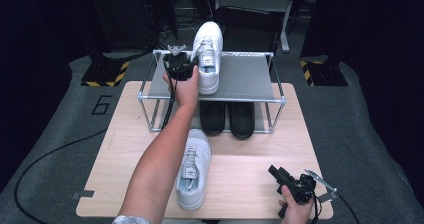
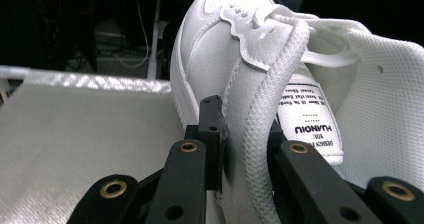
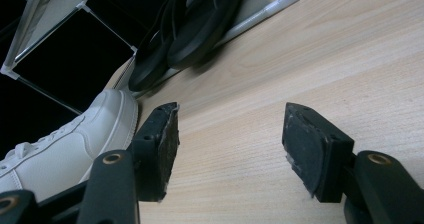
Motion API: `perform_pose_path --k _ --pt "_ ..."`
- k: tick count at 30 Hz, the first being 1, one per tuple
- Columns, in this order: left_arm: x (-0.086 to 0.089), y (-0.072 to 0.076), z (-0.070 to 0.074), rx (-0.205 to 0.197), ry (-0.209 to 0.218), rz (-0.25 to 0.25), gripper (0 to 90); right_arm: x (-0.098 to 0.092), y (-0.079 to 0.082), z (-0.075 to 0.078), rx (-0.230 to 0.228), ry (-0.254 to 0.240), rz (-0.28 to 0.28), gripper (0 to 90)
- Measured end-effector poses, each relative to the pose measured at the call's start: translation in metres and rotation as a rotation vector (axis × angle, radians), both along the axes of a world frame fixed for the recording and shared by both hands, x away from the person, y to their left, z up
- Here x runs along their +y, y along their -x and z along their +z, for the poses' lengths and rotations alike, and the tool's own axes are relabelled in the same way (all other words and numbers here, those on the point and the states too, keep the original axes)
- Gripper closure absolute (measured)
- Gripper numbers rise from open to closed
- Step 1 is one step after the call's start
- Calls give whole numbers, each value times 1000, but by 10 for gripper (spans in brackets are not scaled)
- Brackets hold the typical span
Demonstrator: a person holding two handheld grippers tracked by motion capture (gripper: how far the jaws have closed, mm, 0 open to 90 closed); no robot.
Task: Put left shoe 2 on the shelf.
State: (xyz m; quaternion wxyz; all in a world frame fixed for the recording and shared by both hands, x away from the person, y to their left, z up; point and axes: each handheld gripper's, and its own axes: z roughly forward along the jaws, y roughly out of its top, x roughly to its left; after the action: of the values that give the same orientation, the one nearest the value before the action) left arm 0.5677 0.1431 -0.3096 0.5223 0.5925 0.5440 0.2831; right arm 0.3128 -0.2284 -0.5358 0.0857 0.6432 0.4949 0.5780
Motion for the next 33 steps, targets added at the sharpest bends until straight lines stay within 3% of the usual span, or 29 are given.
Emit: perform_pose_path --k 5,12,21,33 --pt "0 -7 -3 63 5 10 788 0 1 0 9 -8 -1 393" --pt "1 -15 -6 106 -2 3 761 -2 0 -1 3 -1 -8 393" --pt "4 -20 -10 105 -1 -37 715 -1 -1 -2 6 -11 -8 392" --pt "11 -27 -12 110 -4 -70 518 -1 0 -2 0 -14 -5 392"
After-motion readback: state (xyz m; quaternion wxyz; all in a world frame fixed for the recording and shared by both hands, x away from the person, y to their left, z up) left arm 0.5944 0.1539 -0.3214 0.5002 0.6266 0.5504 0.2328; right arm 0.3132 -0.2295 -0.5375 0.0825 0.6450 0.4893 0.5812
